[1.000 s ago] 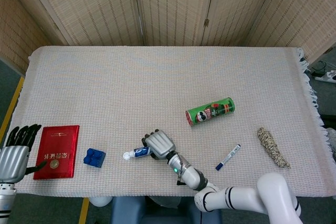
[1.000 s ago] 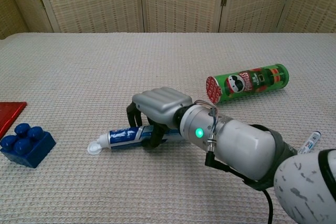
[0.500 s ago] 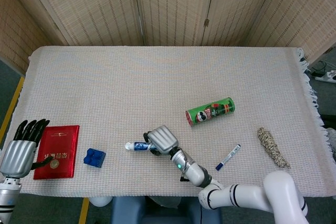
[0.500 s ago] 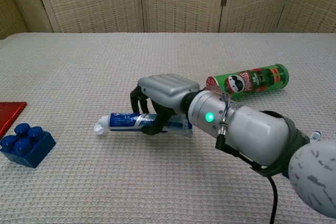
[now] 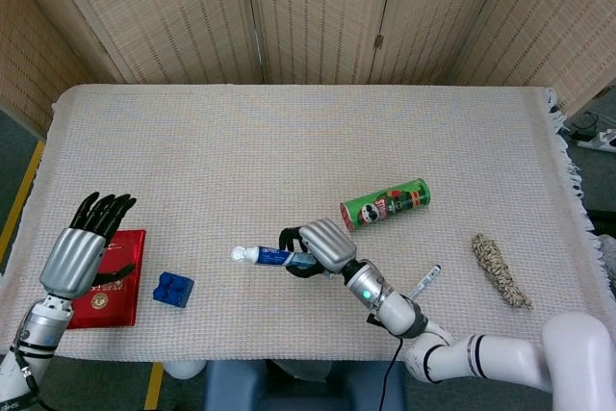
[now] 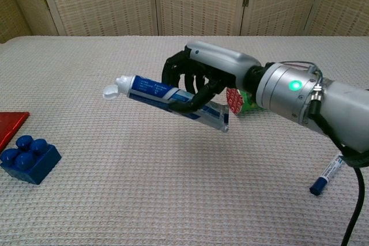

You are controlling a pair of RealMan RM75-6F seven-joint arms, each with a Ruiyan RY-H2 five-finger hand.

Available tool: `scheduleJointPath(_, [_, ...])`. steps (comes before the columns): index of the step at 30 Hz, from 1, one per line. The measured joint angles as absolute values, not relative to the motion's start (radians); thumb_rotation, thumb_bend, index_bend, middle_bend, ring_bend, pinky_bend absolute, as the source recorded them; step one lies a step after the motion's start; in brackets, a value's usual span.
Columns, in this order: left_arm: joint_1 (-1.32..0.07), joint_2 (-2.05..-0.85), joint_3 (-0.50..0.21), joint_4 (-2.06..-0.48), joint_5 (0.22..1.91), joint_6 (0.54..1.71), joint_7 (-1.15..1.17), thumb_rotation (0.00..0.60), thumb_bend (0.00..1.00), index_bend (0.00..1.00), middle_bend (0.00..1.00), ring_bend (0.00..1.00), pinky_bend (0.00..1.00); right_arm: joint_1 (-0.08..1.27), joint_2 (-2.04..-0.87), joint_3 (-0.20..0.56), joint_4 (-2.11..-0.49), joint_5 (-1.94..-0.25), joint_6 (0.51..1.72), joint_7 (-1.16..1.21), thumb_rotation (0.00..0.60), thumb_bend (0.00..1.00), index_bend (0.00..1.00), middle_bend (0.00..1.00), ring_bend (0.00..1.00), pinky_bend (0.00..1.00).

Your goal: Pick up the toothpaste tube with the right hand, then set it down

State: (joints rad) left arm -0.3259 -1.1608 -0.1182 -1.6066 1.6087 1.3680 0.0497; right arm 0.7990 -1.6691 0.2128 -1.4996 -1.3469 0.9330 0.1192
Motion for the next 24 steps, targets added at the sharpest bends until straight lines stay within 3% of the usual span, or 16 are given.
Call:
scheduleJointPath(13, [-0.400, -1.245, -0.124, -1.622, 1.672, 1.359, 0.071, 0.600, 0.19, 0.01, 0.13, 0.11, 0.00, 0.779, -1.629, 0.157, -1.419, -1.542, 0.981, 0.720, 0.600, 0.71, 0.69, 0.58, 0.67, 0.63])
scheduleJointPath(24, [-0.448, -1.308, -0.134, -1.650, 1.698, 1.359, 0.104, 0.600, 0.19, 0.01, 0.13, 0.11, 0.00, 0.824, -1.700, 0.115, -1.330, -1.607, 0.993, 0.909, 0.600, 0.72, 0.71, 0.59, 0.67, 0.63])
